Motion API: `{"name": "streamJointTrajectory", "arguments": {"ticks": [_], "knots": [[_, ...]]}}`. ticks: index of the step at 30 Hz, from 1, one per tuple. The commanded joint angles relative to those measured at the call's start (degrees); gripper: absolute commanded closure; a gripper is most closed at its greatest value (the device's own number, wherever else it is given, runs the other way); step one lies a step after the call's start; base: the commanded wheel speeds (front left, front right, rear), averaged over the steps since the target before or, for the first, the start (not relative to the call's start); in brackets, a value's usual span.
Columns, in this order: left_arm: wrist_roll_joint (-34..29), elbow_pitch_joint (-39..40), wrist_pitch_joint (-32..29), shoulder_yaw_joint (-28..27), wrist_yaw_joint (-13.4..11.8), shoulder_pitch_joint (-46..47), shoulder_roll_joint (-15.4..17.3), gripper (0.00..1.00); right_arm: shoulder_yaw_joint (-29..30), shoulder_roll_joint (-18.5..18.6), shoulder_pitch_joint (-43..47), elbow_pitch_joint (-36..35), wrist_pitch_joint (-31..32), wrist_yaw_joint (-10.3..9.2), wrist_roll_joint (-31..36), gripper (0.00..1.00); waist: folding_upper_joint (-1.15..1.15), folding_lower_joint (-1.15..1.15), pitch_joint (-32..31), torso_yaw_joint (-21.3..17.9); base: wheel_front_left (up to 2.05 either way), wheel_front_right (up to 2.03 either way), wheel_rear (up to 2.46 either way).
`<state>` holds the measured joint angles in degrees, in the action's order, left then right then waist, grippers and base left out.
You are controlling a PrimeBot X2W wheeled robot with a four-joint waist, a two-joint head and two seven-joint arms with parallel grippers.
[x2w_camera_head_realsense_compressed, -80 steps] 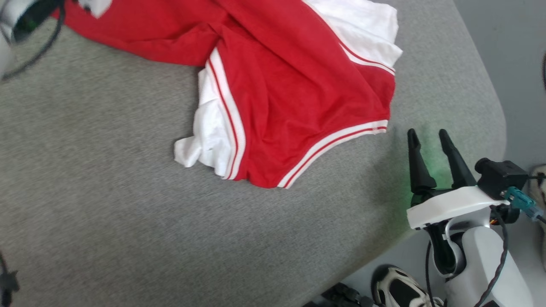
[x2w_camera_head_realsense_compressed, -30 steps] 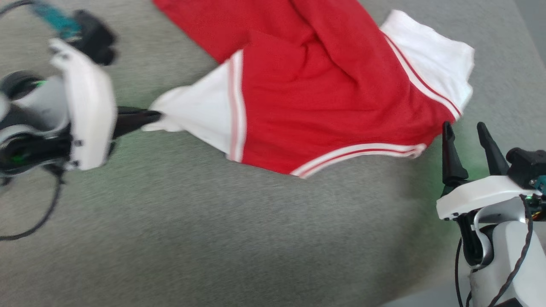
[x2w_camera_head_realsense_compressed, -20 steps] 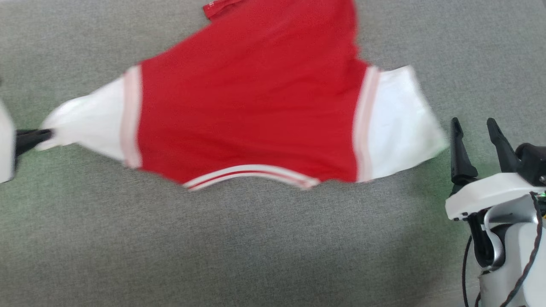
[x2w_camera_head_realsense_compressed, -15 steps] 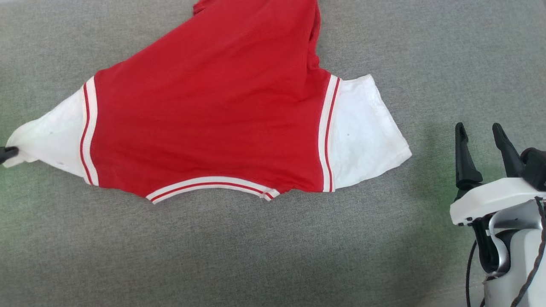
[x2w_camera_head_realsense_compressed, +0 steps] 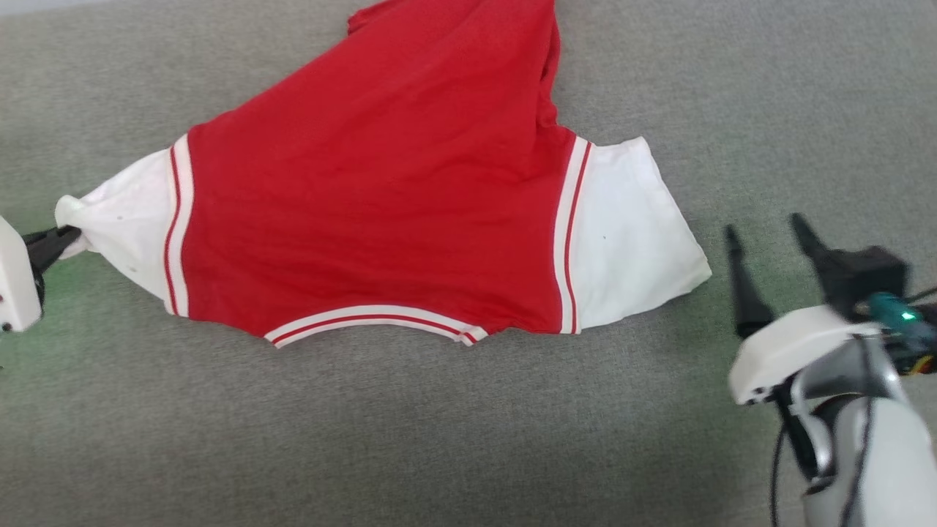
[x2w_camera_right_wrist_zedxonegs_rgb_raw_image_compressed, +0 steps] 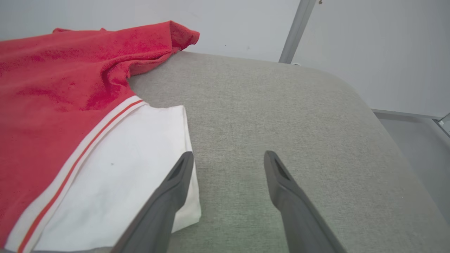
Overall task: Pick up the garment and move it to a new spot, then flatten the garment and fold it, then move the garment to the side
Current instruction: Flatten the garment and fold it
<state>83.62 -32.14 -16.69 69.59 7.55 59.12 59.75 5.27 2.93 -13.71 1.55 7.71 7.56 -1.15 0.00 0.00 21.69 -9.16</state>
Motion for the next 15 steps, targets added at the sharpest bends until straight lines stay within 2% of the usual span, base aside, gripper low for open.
{"name": "streamJointTrajectory", "arguments": {"ticks": [1, 5, 10, 13, 15], "knots": [[-0.1, 0.0, 2.6, -0.3, -0.2, -1.7, -0.4, 0.02, -1.6, 0.0, 0.6, -1.0, 1.5, -0.14, 1.7, 0.0, 0.0, 0.0, -0.8, 0.8, 0.0, 0.0, 0.0], [-0.8, -1.4, 12.4, -0.9, -0.2, -5.5, -2.2, 0.0, -7.8, 4.0, 2.1, -3.2, 8.0, -0.15, 3.1, 0.0, 0.0, 0.0, -2.2, 2.6, 0.0, 0.0, 0.0], [-1.4, -2.8, 28.5, -3.3, -2.3, -11.3, -6.7, 0.0, -16.3, 14.1, 3.8, -7.1, 18.6, -0.14, -0.8, 0.0, 0.0, 0.0, -3.6, 5.5, 0.0, 0.0, 0.0], [-3.8, -2.6, 31.7, -5.6, -4.2, -13.8, -9.9, 0.0, -19.7, 20.3, 4.5, -10.0, 25.0, -0.14, -5.1, 0.0, 0.0, 0.0, -3.9, 7.7, 0.0, 0.0, 0.0], [-7.3, -1.6, 31.9, -11.1, -5.7, -14.8, -11.8, 0.0, -21.2, 24.3, 4.6, -11.8, 29.0, -0.14, -7.9, 0.0, 0.0, 0.0, -3.8, 9.2, 0.0, 0.0, 0.0]]}}
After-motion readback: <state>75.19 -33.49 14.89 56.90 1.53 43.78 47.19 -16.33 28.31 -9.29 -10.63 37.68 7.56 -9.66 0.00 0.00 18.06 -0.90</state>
